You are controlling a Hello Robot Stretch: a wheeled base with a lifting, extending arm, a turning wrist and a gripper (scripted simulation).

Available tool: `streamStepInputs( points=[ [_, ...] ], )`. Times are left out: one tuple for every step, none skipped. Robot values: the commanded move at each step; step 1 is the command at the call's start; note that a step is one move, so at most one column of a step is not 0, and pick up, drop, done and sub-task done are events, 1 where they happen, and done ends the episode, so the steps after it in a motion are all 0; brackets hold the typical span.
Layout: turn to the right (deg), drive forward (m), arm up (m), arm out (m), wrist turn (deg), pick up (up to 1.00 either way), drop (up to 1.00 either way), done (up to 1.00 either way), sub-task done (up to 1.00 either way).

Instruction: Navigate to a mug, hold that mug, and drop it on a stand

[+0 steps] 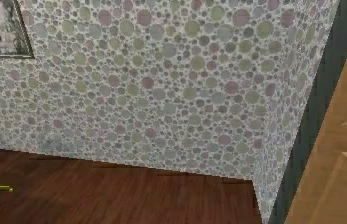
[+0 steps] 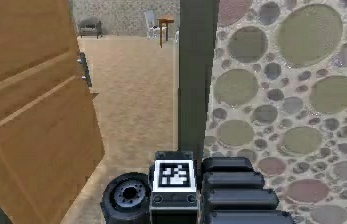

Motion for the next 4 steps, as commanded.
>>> streamStepInputs(
  points=[
    [0.0,0.30,0.00,0.00,0.0,0.00,0.00,0.00,0.00],
    [45.0,0.00,0.00,0.00,0.0,0.00,0.00,0.00,0.00],
    [45.0,0.00,0.00,0.00,0.0,0.00,0.00,0.00,0.00],
    [3.0,0.00,0.00,0.00,0.0,0.00,0.00,0.00,0.00]
  ],
)
